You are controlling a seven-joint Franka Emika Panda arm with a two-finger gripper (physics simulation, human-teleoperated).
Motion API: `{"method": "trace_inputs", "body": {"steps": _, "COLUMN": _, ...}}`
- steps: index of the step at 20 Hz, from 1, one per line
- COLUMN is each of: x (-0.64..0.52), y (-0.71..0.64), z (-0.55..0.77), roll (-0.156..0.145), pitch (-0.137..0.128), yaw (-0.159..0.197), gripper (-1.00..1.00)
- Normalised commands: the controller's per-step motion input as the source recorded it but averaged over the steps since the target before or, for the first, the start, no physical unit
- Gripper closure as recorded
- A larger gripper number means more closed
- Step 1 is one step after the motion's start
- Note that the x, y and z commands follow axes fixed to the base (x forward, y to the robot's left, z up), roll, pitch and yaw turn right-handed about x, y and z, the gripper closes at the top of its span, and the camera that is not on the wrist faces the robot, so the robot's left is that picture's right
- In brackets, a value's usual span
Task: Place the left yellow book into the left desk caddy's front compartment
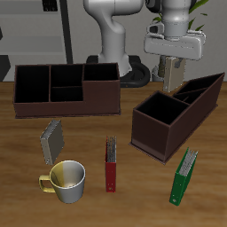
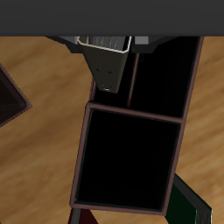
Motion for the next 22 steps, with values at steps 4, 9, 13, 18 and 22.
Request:
{"method": "trace_inputs", "body": {"steps": 4, "x": 0.09, "y": 0.02, "z": -0.15, "roll": 0.008, "pitch": 0.026, "yaw": -0.009, "gripper": 1.0}}
{"method": "trace_inputs", "body": {"steps": 9, "x": 0.05, "y": 0.04, "z": -0.21, "roll": 0.008, "pitch": 0.026, "yaw": -0.006, "gripper": 1.0}}
{"method": "trace_inputs", "body": {"steps": 13, "x": 0.08, "y": 0.06, "z": -0.24, "roll": 0.009, "pitch": 0.037, "yaw": -0.007, "gripper": 1.0}}
{"method": "trace_inputs", "body": {"steps": 18, "x": 0.05, "y": 0.07, "z": -0.19, "roll": 0.007, "pitch": 0.023, "yaw": 0.0, "gripper": 1.0}}
{"method": "trace_inputs", "body": {"steps": 22, "x": 0.06, "y": 0.04, "z": -0.15, "roll": 0.009, "pitch": 0.015, "yaw": 0.006, "gripper": 1.0}}
